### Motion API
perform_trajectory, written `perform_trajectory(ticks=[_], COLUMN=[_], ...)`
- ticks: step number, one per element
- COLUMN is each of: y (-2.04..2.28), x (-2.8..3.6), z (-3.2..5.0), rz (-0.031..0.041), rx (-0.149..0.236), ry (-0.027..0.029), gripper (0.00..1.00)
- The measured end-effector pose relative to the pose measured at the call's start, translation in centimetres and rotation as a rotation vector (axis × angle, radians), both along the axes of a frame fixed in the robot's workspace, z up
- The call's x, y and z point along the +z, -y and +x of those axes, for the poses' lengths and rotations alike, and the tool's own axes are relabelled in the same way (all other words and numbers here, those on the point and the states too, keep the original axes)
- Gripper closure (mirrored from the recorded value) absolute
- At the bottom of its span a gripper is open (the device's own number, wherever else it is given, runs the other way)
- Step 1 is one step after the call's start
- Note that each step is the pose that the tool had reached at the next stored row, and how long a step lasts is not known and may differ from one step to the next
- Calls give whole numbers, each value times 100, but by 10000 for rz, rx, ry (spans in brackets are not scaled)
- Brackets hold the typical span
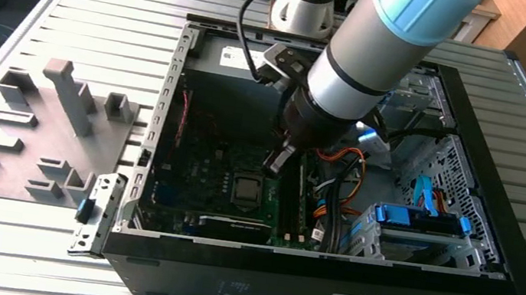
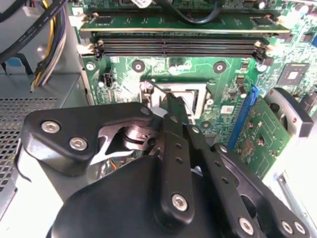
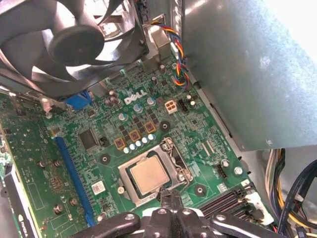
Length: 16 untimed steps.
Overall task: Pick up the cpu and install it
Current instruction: 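Install the first cpu locking lever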
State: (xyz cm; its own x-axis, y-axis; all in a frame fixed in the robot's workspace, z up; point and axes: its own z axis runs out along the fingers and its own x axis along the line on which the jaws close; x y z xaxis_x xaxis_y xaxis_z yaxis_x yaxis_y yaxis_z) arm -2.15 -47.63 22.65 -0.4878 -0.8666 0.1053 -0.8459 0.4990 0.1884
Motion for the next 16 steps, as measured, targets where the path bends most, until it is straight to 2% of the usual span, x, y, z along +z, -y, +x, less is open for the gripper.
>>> perform_trajectory(ticks=[5, 8, 10, 16], y=[0, 2, 2, 2], x=[-4, -14, -26, -58], z=[1, 1, 1, -3], rz=[-7, -59, -140, -499], rx=[1, 2, 1, 1], ry=[0, 0, 0, 0], gripper=[89, 89, 89, 89])
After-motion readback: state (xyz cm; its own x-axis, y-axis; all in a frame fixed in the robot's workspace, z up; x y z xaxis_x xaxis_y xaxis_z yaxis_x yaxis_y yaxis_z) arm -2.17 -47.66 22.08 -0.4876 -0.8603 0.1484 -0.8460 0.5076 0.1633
